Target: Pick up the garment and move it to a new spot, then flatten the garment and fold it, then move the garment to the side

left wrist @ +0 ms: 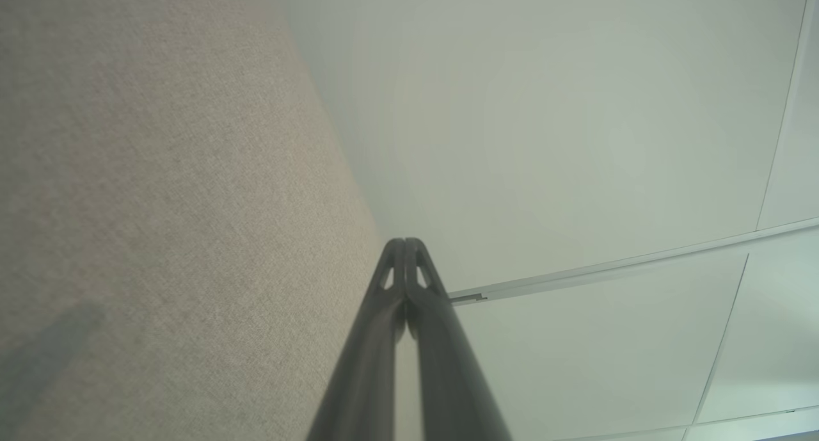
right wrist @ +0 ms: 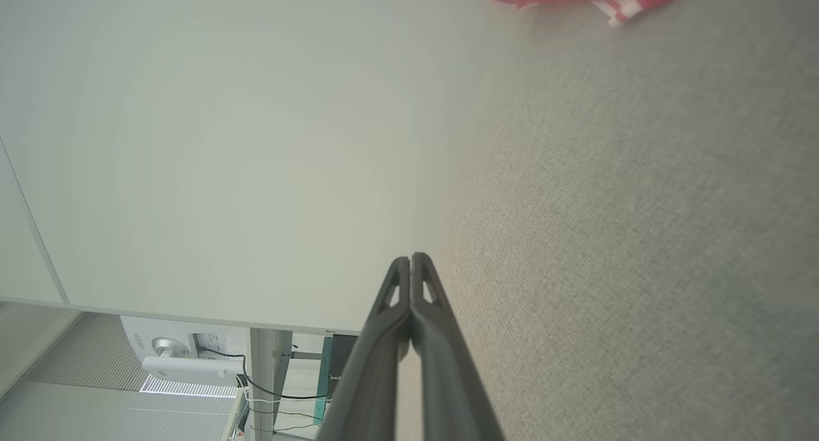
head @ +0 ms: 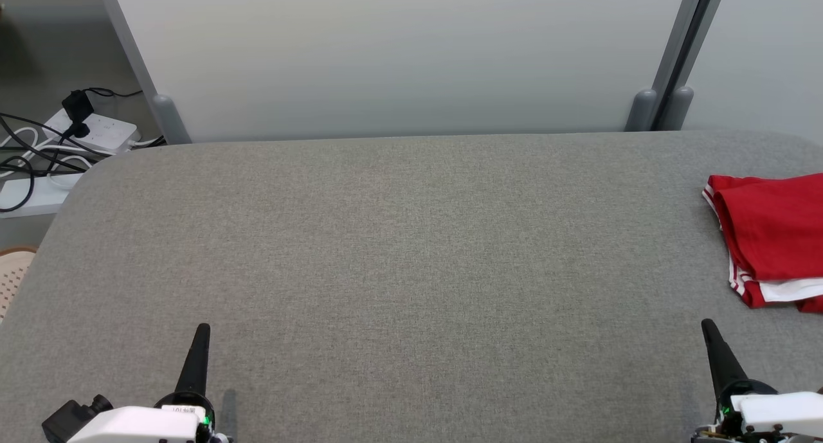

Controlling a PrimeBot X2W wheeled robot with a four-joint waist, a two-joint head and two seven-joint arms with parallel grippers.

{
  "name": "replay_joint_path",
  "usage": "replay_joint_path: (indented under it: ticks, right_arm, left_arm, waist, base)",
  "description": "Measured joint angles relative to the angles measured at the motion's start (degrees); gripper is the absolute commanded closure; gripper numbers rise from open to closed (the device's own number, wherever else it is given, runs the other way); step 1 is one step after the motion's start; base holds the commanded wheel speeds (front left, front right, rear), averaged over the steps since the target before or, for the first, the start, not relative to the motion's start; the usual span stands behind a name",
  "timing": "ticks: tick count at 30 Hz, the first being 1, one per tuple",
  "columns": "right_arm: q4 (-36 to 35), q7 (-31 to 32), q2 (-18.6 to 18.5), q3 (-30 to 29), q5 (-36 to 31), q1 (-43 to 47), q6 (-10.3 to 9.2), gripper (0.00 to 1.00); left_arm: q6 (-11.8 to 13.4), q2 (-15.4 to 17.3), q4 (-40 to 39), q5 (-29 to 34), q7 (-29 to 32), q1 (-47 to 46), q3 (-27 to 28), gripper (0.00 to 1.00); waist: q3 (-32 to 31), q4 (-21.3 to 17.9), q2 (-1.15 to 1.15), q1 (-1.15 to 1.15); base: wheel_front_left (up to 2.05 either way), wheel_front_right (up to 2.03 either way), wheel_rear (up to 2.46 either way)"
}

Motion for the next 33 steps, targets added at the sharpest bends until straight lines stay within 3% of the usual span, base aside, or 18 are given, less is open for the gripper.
replay_joint_path:
  ticks: [16, 33]
  right_arm:
    - [1.7, 3.1, -0.1, -1.8, 12.7, -3.2, 0.0, 1.0]
    - [1.8, 3.6, -0.1, -2.4, 13.3, -3.3, 0.0, 1.0]
  left_arm:
    - [-1.0, 0.0, 1.6, -13.5, 3.5, -3.0, 1.7, 1.0]
    - [-1.0, -0.1, 1.6, -13.9, 3.8, -3.6, 2.0, 1.0]
  waist:
    - [0.8, -0.1, 0.0, 0.0]
    - [0.8, -0.1, 0.0, 0.0]
  base:
    - [0.0, 0.0, 0.0]
    - [0.0, 0.0, 0.0]
